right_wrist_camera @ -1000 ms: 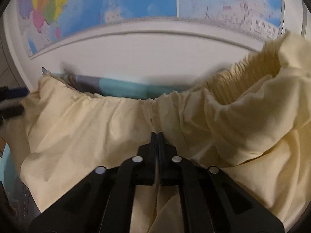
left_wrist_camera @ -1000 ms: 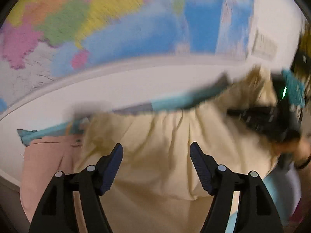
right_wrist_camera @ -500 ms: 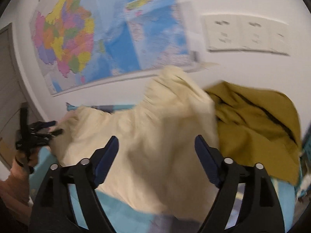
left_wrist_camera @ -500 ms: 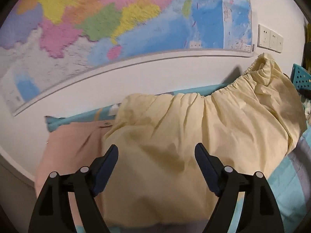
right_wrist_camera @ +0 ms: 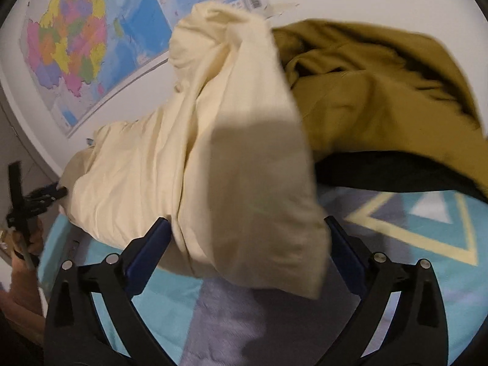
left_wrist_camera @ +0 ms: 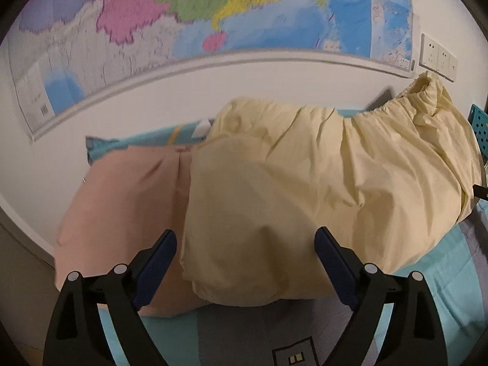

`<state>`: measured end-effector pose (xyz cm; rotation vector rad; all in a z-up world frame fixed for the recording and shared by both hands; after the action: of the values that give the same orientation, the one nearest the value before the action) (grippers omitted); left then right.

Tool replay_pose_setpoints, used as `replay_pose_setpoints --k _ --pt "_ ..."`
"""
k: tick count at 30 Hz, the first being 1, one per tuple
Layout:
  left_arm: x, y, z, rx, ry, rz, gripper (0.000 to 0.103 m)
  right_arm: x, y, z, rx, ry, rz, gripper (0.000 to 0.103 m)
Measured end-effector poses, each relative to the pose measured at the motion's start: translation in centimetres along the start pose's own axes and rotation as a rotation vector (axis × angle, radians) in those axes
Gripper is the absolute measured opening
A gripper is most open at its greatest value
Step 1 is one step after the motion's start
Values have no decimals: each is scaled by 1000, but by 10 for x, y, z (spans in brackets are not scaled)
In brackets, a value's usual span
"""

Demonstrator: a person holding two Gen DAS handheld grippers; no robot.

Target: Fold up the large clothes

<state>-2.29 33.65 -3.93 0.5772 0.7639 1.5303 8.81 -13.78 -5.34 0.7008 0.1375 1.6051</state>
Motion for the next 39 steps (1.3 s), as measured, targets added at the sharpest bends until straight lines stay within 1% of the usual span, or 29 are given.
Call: replay_pose_setpoints --k 2,4,5,6,7,8,9,11,12,13,14,15,17,19,22,24,26,27,29,30,31,32,33,34,35,36,37,38,39 --pt "4 -11 -9 32 34 -69 90 2 -4 2 -9 -6 19 97" --pt "8 -17 -17 38 63 -114 91 2 -8 4 -11 -21 43 95" --pt "9 -18 -19 32 63 -135 92 3 -8 4 -10 -21 53 89" --pt "9 -18 -21 28 63 -147 94 4 -8 5 -13 -17 54 86" --pt "8 -18 -23 22 63 -169 94 5 -7 5 -16 -13 52 79" --pt "6 -18 -25 11 56 -187 94 7 -7 6 -13 -8 61 69" --pt "4 -19 -26 1 51 -194 93 7 -5 6 -16 -14 78 64" --pt "1 -22 -26 0 57 -181 78 7 -2 7 -17 -30 119 37" --pt "1 -21 -25 -9 65 -150 55 8 1 8 -13 -42 138 31" --pt "1 -18 -23 -18 79 -156 40 9 5 9 -7 -56 164 25" --pt "2 -13 -21 -26 106 -184 34 11 12 11 -12 -51 175 20" --pt "2 -10 -20 -30 127 -204 28 15 22 14 -23 -51 196 19" --pt "2 4 -16 -38 147 -223 23 21 45 20 -49 -49 245 15" --pt "4 21 -15 -53 170 -272 20 30 83 26 -90 -25 289 14" --pt "9 51 -26 -80 217 -392 20 27 135 23 -135 -20 336 13" --pt "11 63 -48 -58 259 -468 20 14 156 11 -132 -29 323 13" --pt "11 61 -70 -10 293 -505 21 -5 159 -9 -87 -69 293 13" --pt "9 52 -85 35 299 -494 23 -17 151 -24 -41 -96 262 13" --pt "7 34 -103 106 307 -463 26 -39 127 -50 58 -167 195 13" --pt "5 30 -106 113 299 -448 29 -47 114 -62 105 -165 142 13" --pt "4 30 -105 104 287 -443 33 -58 101 -72 136 -208 131 15" --pt "2 31 -102 95 263 -412 37 -63 96 -75 138 -252 156 22" --pt "-1 32 -98 92 237 -365 44 -67 95 -76 133 -265 152 29" --pt "-5 36 -93 88 205 -323 46 -69 97 -74 124 -255 105 47" --pt "-11 41 -88 83 164 -286 46 -69 101 -72 114 -248 62 51" --pt "-13 46 -85 76 132 -261 50 -67 106 -68 101 -232 43 52" --pt "-16 53 -79 52 87 -221 55 -64 116 -61 71 -205 -10 53" --pt "-18 59 -73 31 63 -199 57 -63 123 -57 45 -185 -62 58" --pt "-17 67 -66 -2 55 -186 60 -59 132 -50 11 -163 -101 59"
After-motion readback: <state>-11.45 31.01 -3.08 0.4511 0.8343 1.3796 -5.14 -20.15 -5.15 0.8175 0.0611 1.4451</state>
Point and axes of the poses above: each gripper's, at about its wrist camera, not at the fingertips, and y roughly against the way its jaws point, x to its left, z to its top, the point moved 4 cm from there along -y, roughly the way its jaws point, and after that the axes turned 13 degrees about -z, right-handed, at the moved point
